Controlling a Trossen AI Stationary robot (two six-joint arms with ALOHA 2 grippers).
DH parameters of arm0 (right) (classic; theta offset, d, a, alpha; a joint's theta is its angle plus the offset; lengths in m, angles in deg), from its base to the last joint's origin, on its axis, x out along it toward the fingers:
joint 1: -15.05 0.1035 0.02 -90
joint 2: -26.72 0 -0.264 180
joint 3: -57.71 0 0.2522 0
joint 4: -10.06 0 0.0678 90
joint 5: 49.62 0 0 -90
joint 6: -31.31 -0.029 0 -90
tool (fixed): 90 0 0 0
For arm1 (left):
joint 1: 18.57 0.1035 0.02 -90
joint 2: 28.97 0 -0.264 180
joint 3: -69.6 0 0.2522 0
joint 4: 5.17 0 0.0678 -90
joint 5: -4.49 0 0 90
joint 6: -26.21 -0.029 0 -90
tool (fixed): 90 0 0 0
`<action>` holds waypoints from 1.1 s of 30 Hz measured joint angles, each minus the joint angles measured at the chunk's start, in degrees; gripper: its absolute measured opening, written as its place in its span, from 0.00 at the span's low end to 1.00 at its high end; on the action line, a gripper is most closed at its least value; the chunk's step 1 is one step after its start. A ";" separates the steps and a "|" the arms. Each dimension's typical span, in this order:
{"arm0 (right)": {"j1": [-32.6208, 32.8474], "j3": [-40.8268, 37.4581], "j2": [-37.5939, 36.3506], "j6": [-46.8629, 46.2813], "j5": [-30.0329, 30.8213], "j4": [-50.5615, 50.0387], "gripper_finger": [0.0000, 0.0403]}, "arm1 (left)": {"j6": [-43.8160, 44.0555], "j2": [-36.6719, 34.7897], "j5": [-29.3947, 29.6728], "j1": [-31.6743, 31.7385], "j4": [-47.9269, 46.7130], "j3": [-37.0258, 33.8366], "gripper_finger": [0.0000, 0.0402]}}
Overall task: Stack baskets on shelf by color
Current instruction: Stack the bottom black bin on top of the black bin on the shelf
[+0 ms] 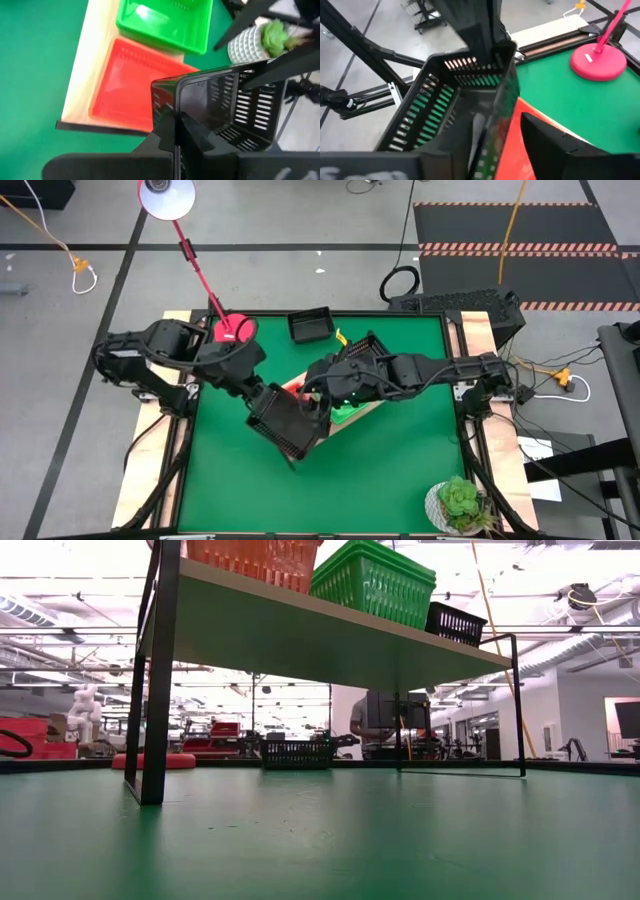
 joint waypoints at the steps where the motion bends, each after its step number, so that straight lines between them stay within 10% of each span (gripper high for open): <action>1: 0.01 0.00 0.00 -0.04 0.01 -0.35 0.38 | -0.06 0.00 0.10 0.36 0.30 0.00 0.02; 15: -1.42 0.00 -0.87 -4.47 0.53 -5.14 0.03 | -9.00 -0.13 -0.29 2.44 8.61 -0.02 0.06; 26: -4.15 -0.02 -6.80 -7.27 0.36 -14.74 0.01 | -18.31 -0.53 -1.01 10.13 17.91 -0.02 0.56; 33: -8.51 -0.07 -12.27 -5.74 0.04 -22.25 0.01 | -26.17 -2.25 -0.95 16.40 23.40 0.00 0.65</action>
